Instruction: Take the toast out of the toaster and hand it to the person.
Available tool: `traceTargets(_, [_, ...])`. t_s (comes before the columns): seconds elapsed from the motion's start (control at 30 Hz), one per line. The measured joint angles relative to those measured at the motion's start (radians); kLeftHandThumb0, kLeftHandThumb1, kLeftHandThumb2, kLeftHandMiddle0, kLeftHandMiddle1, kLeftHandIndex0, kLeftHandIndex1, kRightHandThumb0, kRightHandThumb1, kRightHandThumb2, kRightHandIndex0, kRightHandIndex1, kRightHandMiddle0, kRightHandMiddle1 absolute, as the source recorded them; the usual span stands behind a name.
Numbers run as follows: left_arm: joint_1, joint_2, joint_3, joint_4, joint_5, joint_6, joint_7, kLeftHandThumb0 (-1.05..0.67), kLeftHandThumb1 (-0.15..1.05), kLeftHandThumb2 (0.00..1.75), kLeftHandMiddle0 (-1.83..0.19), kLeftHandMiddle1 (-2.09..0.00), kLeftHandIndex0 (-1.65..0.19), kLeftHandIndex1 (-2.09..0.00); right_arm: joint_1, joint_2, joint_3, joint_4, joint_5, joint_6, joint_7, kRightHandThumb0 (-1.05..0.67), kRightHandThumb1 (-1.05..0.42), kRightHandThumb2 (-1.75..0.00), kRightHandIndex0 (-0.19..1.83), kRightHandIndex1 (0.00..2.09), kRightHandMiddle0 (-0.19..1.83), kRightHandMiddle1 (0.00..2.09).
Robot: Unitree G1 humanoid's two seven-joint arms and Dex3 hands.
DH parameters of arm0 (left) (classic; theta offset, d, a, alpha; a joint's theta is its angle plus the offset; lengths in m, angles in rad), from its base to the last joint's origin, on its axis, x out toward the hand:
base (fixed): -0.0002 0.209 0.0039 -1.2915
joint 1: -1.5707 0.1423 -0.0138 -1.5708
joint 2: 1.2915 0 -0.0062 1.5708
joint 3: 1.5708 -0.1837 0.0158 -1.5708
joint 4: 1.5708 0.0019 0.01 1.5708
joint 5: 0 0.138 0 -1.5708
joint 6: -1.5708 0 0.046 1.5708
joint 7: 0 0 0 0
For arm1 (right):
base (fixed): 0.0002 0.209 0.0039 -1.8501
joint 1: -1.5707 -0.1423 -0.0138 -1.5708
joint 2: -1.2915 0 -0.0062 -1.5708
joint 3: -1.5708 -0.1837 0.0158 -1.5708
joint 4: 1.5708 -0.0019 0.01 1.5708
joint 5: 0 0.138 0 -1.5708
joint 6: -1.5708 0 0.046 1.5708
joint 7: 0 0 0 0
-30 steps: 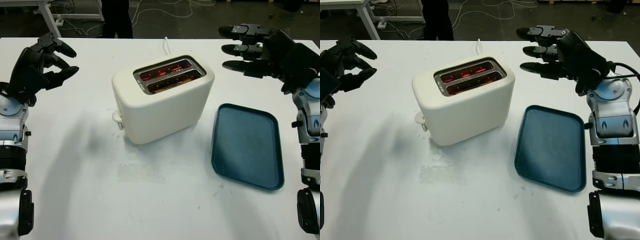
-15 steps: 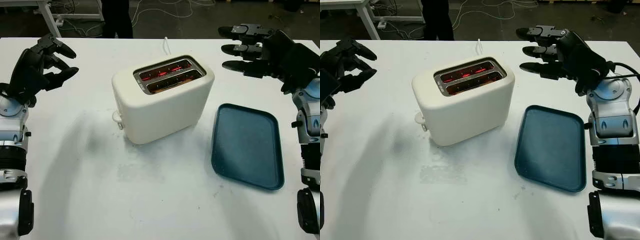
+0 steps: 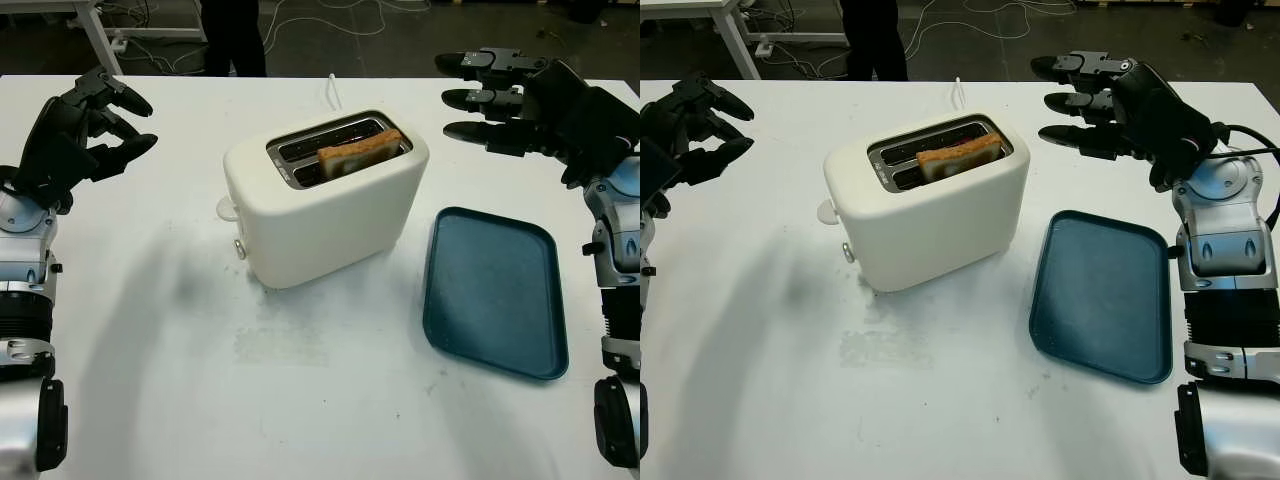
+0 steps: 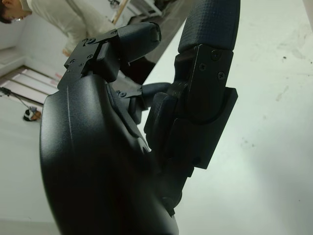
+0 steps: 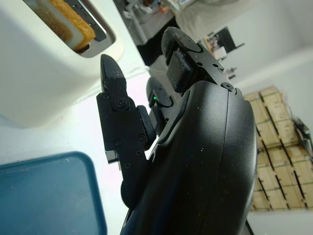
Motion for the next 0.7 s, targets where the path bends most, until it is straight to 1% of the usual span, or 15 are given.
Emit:
traceTargets(0.13, [0.0, 0.0, 0.0, 0.0, 0.0, 0.0, 0.0, -1.05, 0.92, 0.16, -0.31, -1.56, -0.27, -1.49, -0.002, 0.0, 0.0, 0.011, 0.005, 0.0, 0.002, -0.23, -0.87, -0.01, 0.56, 0.01, 0.53, 0.0])
traceTargets(0.23, [0.0, 0.0, 0.0, 0.0, 0.0, 0.0, 0.0, -1.05, 0.92, 0.16, -0.32, -1.56, -0.28, -1.49, -0.013, 0.0, -0.001, 0.017, 0.008, 0.0, 0.009, -0.14, -0.84, 0.0, 0.56, 0.01, 0.52, 0.01])
traceTargets(0.37, [0.0, 0.0, 0.0, 0.0, 0.0, 0.0, 0.0, -1.05, 0.92, 0.17, -0.32, -1.56, -0.28, -1.48, -0.052, 0.0, -0.009, 0.021, 0.013, -0.04, 0.009, -0.19, -0.76, 0.0, 0.65, 0.06, 0.62, 0.05])
traceTargets(0.47, [0.0, 0.0, -0.001, -0.002, 0.002, 0.0, 0.0, -1.05, 0.92, 0.18, -0.3, -1.56, -0.26, -1.49, -0.107, -0.001, -0.006, 0.026, 0.004, -0.087, 0.009, -0.15, -0.69, -0.01, 0.73, 0.1, 0.69, 0.09])
traceTargets(0.57, [0.0, 0.0, -0.001, -0.002, 0.001, 0.0, -0.001, -1.05, 0.92, 0.17, -0.3, -1.56, -0.26, -1.48, -0.172, -0.002, 0.012, 0.026, -0.003, -0.097, 0.01, -0.07, -0.65, 0.0, 0.82, 0.16, 0.76, 0.12])
traceTargets(0.6, [0.0, 0.0, -0.001, -0.002, 0.0, 0.0, -0.001, -1.05, 0.92, 0.16, -0.3, -1.55, -0.26, -1.47, -0.192, -0.002, 0.02, 0.03, -0.007, -0.113, 0.013, -0.05, -0.61, -0.01, 0.87, 0.19, 0.8, 0.14])
traceTargets(0.7, [0.0, -0.004, -0.001, 0.0, -0.002, -0.001, -0.003, -1.05, 0.92, 0.16, -0.29, -1.55, -0.26, -1.46, -0.253, -0.002, 0.055, 0.057, -0.032, -0.177, 0.027, 0.07, -0.56, 0.0, 0.93, 0.25, 0.86, 0.18])
